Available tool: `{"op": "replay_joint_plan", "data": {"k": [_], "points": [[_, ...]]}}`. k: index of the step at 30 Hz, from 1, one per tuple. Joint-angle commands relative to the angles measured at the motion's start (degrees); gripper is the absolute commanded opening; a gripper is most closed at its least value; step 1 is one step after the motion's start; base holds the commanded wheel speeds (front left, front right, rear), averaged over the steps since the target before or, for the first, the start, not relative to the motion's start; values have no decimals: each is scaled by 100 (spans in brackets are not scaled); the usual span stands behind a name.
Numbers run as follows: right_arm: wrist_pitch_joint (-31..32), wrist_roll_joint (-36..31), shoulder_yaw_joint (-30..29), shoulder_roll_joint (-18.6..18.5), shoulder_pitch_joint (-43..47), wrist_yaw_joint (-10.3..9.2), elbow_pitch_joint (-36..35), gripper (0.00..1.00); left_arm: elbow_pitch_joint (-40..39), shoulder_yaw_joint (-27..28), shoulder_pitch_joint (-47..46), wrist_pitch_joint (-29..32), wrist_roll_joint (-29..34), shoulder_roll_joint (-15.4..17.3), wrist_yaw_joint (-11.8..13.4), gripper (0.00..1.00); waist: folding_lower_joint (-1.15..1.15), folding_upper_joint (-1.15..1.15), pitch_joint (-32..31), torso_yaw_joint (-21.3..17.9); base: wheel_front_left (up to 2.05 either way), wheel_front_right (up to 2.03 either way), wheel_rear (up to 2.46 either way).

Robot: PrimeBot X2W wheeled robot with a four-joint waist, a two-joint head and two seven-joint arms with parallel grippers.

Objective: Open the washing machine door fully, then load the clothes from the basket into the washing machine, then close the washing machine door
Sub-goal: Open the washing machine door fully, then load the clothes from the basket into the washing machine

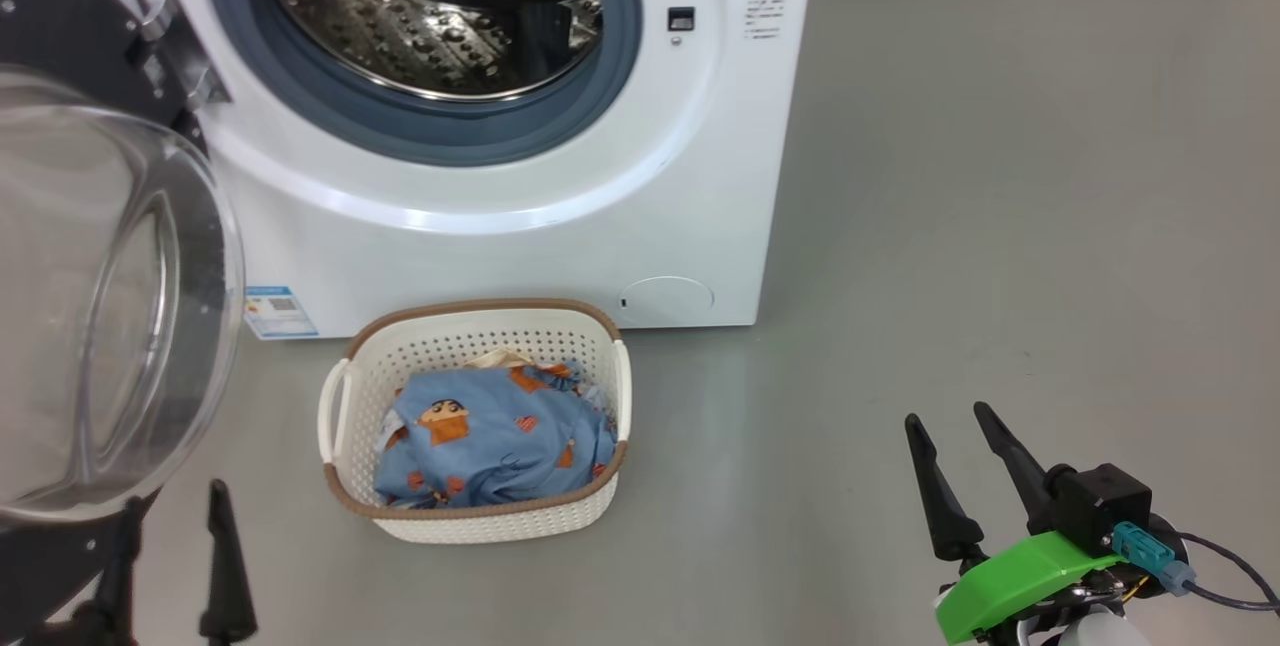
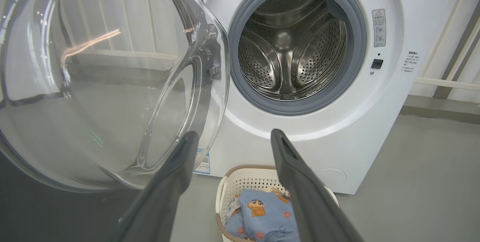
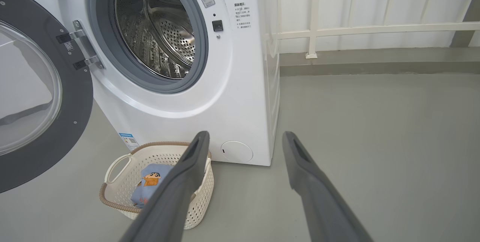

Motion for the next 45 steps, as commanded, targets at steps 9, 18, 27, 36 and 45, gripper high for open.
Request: {"op": "replay_joint_plan", "data": {"k": [9,18,27,36,45], "points": [[-69,-72,63,4,97,9,-312,100,-247,-190,217,-29,142,111,150,100,0,0,-71,-287,0,0,0],[-69,-140,50,4,129,9,-436,100,-265,-242,323,-29,129,111,226,100,0,0,-93,-414,0,0,0],[-69,-203,-28,4,178,9,-566,100,-274,-216,332,-29,151,111,207,100,0,0,-116,-446,0,0,0],[-69,-213,-32,4,194,9,-606,100,-269,-225,300,-29,151,111,199,100,0,0,-141,-448,0,0,0],[-69,-201,-70,4,215,9,-590,100,-226,-233,272,-29,162,111,195,100,0,0,-150,-403,0,0,0]]}}
